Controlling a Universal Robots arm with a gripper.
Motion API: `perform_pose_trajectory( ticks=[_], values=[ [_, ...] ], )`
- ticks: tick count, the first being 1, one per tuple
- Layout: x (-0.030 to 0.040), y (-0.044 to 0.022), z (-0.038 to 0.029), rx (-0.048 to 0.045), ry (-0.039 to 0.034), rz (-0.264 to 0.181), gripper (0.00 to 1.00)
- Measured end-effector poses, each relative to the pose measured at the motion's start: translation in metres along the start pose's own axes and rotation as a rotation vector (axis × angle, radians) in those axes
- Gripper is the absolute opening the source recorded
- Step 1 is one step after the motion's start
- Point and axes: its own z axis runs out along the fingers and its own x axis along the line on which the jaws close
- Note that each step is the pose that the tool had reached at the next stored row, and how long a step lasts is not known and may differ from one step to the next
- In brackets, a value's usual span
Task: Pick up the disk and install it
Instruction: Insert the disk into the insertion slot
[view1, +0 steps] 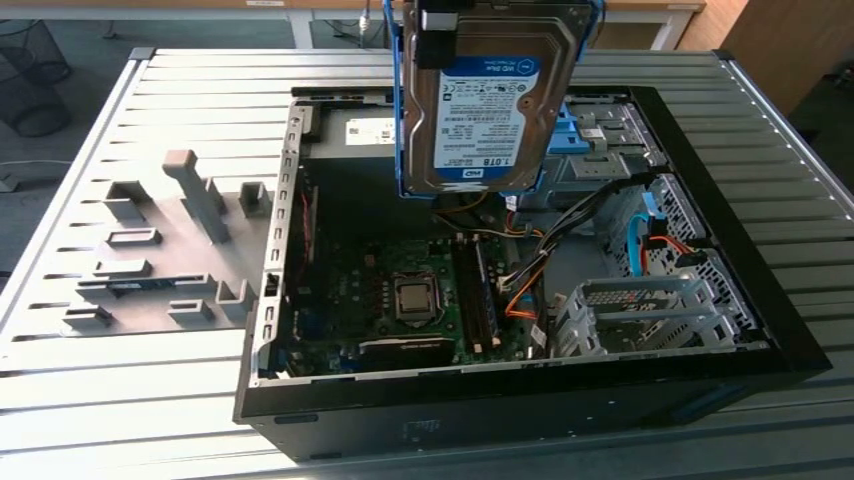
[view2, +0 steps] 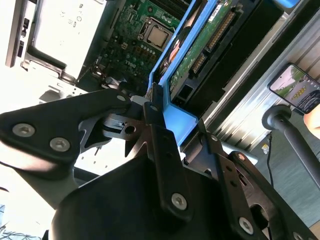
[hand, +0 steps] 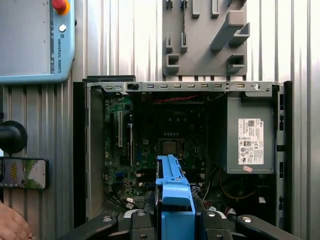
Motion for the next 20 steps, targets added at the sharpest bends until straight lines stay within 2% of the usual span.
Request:
perform_pose_trajectory(
  ticks=[5, 7, 14, 16, 20],
  values=[
    [0.0005, 0.0000, 0.0001, 0.0000, -0.0001, 0.000, 0.36],
    [0.0031, -0.0001, 0.0002, 0.0001, -0.0001, 0.000, 0.36],
    [0.0267, -0.0010, 0.0033, 0.0001, -0.0002, 0.000, 0.36],
    [0.0301, -0.0056, 0.0048, 0.0002, -0.0004, 0.000, 0.36],
    [0.0312, -0.0229, 0.0074, 0.0001, -0.0001, 0.000, 0.36]
  ],
)
